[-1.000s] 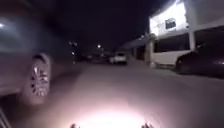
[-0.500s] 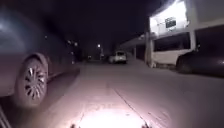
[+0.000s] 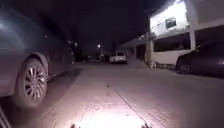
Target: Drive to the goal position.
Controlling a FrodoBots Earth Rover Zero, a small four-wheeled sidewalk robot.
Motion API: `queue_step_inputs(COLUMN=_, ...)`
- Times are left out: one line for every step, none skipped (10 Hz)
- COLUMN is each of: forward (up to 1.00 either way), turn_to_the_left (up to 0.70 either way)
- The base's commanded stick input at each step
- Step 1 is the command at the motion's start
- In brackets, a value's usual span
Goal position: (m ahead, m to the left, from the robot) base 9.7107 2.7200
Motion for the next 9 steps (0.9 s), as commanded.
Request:
queue_step_inputs(forward=0.81, turn_to_the_left=0.00)
queue_step_inputs(forward=0.33, turn_to_the_left=0.00)
queue_step_inputs(forward=0.23, turn_to_the_left=0.00)
queue_step_inputs(forward=0.13, turn_to_the_left=0.00)
queue_step_inputs(forward=0.03, turn_to_the_left=0.00)
queue_step_inputs(forward=0.26, turn_to_the_left=0.00)
queue_step_inputs(forward=0.60, turn_to_the_left=0.00)
queue_step_inputs(forward=0.95, turn_to_the_left=0.00)
queue_step_inputs(forward=1.00, turn_to_the_left=0.00)
